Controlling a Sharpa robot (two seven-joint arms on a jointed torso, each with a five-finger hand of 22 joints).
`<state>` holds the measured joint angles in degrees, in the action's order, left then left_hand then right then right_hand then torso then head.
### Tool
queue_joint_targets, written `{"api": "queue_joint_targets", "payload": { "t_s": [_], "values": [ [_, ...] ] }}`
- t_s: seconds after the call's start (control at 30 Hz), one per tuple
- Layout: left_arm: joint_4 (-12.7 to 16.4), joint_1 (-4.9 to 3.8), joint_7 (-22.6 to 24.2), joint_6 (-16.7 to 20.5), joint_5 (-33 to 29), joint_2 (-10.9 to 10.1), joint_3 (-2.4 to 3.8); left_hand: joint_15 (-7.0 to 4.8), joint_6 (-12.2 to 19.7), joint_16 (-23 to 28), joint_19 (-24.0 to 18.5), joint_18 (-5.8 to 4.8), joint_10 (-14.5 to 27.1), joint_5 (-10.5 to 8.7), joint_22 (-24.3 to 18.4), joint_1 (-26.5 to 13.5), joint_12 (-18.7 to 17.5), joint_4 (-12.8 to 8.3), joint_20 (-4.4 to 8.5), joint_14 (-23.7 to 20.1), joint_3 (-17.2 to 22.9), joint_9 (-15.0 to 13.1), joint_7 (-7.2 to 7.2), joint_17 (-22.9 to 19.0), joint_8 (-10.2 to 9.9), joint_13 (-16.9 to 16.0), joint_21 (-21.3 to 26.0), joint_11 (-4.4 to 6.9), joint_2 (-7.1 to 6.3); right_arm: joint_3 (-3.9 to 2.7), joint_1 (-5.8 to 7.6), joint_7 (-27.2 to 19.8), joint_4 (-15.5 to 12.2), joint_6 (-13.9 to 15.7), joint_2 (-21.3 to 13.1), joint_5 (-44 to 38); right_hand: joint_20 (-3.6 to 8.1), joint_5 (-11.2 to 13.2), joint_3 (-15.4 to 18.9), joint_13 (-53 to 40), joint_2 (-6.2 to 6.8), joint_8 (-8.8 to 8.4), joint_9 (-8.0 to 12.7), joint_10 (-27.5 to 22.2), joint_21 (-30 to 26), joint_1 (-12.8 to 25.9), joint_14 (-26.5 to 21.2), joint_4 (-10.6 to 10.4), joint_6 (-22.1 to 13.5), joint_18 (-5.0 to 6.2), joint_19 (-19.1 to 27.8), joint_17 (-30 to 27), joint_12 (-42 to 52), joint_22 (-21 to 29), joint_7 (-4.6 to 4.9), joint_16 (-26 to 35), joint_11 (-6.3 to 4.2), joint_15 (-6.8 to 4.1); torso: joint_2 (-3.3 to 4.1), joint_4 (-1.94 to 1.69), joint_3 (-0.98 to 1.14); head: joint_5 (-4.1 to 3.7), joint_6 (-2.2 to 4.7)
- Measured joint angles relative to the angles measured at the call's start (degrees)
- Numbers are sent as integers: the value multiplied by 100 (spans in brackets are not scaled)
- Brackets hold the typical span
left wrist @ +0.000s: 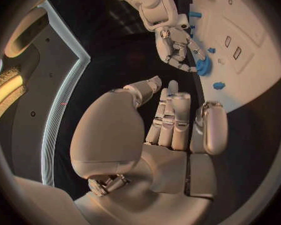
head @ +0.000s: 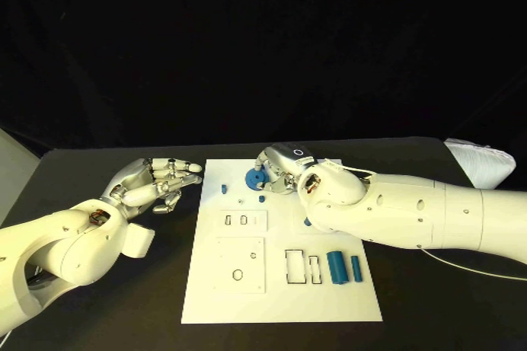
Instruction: Assemble the parts on the task board
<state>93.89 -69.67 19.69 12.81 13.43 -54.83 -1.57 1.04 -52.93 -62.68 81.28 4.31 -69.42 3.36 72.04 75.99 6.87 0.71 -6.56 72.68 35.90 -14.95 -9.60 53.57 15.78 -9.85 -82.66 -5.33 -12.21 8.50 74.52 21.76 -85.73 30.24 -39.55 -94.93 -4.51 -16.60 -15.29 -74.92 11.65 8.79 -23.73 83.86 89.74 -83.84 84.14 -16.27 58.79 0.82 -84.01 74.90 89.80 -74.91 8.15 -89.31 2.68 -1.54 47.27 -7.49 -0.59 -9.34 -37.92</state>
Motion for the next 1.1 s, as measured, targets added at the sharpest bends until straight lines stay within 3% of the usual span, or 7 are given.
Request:
{"api": "queue_joint_targets", "payload": {
  "t_s": [0.33, 0.5, 0.6, 0.8, 1.1],
  "values": [
    [2, 0, -2, -2, 0, -4, 0, 0, 0, 0, 0, 0, 0, 0, 0, 0, 0, 0, 0, 0, 0, 1, 0, 0, 0, 0, 0, 0, 0, 6, -20, 34, 119, -7, 75, -11, 0, 44, -47, 0, 91, -22, 0, 0, 0, 97, 0, -16, 7, 0, 0, 3, 0, 0, -9, 0, 0, 0, -1, 4, 1, 1, 3],
    [2, 0, -3, -3, 0, -8, 0, 0, 0, 0, 0, 0, 0, 0, 0, 0, 0, 0, 0, 0, 0, 1, 0, -1, 0, 0, 0, 0, 0, 6, -21, 37, 152, -27, 81, 3, 0, 77, 82, 1, 131, -124, 51, 22, 0, 531, -23, -44, -56, 0, 0, 5, 0, -5, -52, 0, 22, 23, -1, 4, 2, -2, 3],
    [1, 0, -4, -3, 0, -8, 0, 0, 0, 0, 0, 0, 0, 0, 0, 0, 0, 0, 0, 0, 0, 2, 0, -1, 0, 1, 0, 0, 0, 9, -24, 26, 157, -60, 82, 33, -4, 267, 294, 1, 95, -172, 88, 21, 0, 798, -2, -37, -124, 0, 0, 4, 0, -4, -2, 0, 22, 42, -1, 7, 2, -3, 2],
    [-4, 0, -6, -4, 0, -5, 0, 0, 0, 23, 0, 0, 0, 0, 0, 0, 0, 0, 0, 0, 0, 2, 0, -1, 0, -1, 0, 0, 0, 9, -23, -8, 168, -114, 83, 117, -43, 585, 652, 1, 48, -206, 115, 16, 0, 1055, -22, -46, -192, 0, 0, 4, 0, -4, 6, 0, 58, 63, -2, 11, 3, -5, -2],
    [-9, 0, -9, -5, 0, -5, 0, 0, 0, 23, 0, 0, 0, 0, 0, 0, -1, 0, 0, 0, 0, 0, 0, -2, 0, -4, 0, 0, 0, 6, -17, -68, 175, -216, 68, 282, -43, 609, 841, -2, -95, -251, 140, 16, 0, 1433, -22, -65, -216, 0, 0, 4, 0, -3, 27, -23, 58, 62, -4, 5, 6, -14, 6]
  ]
}}
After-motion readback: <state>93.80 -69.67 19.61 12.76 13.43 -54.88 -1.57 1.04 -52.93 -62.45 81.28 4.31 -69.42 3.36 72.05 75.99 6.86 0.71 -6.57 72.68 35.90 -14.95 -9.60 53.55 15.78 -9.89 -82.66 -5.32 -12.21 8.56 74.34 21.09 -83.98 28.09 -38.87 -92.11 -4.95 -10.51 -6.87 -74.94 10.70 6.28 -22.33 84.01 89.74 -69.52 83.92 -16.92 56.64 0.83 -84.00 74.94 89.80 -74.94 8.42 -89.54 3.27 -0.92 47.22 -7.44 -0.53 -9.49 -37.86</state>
